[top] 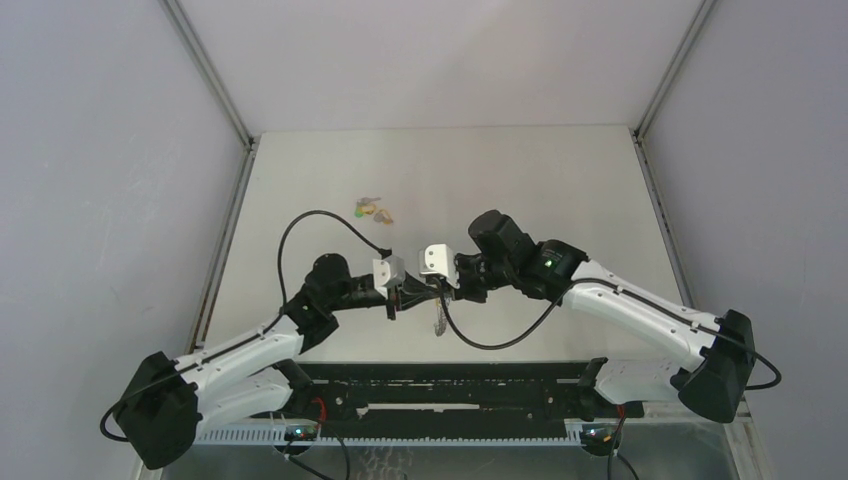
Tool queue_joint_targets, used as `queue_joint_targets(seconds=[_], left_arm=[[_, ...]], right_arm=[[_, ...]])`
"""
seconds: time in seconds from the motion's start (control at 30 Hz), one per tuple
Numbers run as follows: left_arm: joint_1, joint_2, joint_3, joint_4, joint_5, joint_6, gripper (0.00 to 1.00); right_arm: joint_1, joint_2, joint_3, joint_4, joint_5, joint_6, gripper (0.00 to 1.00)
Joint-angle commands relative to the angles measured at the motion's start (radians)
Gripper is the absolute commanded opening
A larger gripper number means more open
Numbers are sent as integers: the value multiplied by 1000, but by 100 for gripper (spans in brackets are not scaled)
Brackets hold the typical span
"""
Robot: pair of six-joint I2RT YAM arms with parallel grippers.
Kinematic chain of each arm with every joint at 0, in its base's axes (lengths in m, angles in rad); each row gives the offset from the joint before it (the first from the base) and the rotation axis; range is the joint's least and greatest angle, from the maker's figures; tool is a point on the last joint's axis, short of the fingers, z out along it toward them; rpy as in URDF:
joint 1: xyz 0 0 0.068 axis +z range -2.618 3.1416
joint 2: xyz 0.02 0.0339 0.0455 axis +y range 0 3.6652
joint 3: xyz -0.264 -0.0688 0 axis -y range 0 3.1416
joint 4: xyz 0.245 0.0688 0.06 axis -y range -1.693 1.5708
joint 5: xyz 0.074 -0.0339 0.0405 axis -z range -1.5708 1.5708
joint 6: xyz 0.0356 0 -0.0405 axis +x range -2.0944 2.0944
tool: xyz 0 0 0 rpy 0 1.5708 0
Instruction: Put the keys on the keyring
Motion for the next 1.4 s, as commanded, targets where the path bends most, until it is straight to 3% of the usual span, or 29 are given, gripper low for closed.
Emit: queue_joint_targets(seconds=[0.0, 0.2, 0.5, 0.77, 1.03, 1.37], left_arm=[[-5, -72, -5, 95, -104, 20, 0], [24, -130, -65, 92, -175, 5, 0], [80, -199, -83, -67, -332, 57, 0], [84, -212, -96, -155, -508, 16, 0], [107, -171, -77, -208, -716, -38, 0], [137, -138, -51, -220, -736, -65, 0]], right_arm=[[35, -25, 55, 58, -26, -10, 6], [8, -122, 13, 86, -3, 14, 22], [-78, -174, -92, 234, 76, 115, 30], [-160, -2, -115, 346, 157, 215, 36], [-263, 200, -108, 454, 110, 285, 36], [-307, 459, 6, 404, 104, 286, 35]])
